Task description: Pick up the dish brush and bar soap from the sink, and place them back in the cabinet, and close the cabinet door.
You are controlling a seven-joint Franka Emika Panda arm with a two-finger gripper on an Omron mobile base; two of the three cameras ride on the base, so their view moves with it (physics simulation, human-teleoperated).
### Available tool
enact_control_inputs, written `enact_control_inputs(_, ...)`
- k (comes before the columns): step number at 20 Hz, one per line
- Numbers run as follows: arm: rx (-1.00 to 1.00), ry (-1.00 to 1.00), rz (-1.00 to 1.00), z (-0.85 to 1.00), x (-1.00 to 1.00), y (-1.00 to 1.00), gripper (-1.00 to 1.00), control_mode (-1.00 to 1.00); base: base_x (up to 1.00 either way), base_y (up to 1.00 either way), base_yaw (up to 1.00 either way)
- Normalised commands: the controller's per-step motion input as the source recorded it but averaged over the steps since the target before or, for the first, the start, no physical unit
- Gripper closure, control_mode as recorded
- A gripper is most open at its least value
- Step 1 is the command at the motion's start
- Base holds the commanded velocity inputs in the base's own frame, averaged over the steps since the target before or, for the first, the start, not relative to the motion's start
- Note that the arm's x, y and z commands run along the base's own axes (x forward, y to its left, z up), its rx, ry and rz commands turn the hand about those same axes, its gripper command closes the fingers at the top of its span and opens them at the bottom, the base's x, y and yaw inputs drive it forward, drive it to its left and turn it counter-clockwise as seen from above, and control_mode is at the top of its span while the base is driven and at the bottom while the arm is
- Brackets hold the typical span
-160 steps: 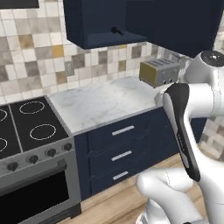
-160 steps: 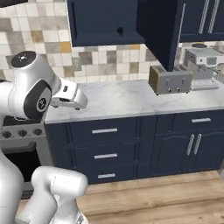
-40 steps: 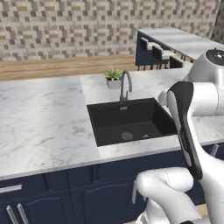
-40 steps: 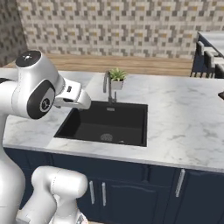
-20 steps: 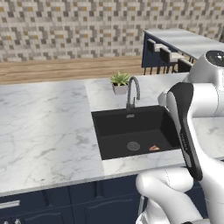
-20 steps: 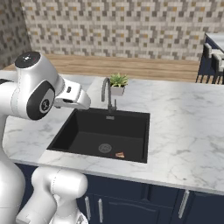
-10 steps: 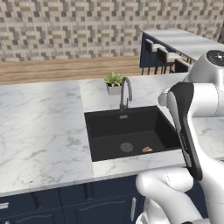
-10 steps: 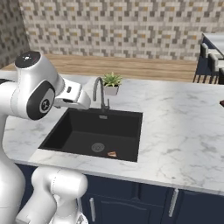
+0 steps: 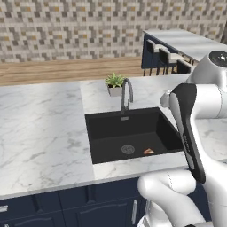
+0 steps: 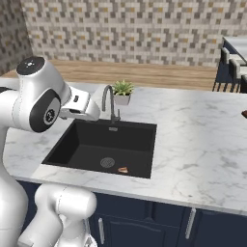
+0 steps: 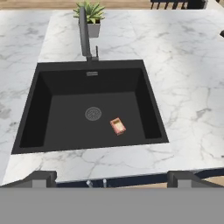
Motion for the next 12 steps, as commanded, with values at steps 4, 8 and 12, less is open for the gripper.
enact_control_inputs(4,0.00,0.00,0.00,0.00,0.00,0.00,-1.00,1.00,0.14,-0.07,0.00)
enact_control_inputs(8,0.00,0.00,0.00,0.00,0.00,0.00,-1.00,1.00,0.13,-0.05,0.00)
enact_control_inputs(12,0.00,0.00,0.00,-0.08,0.06,-0.01,-1.00,-1.00,0.07,-0.01,0.00)
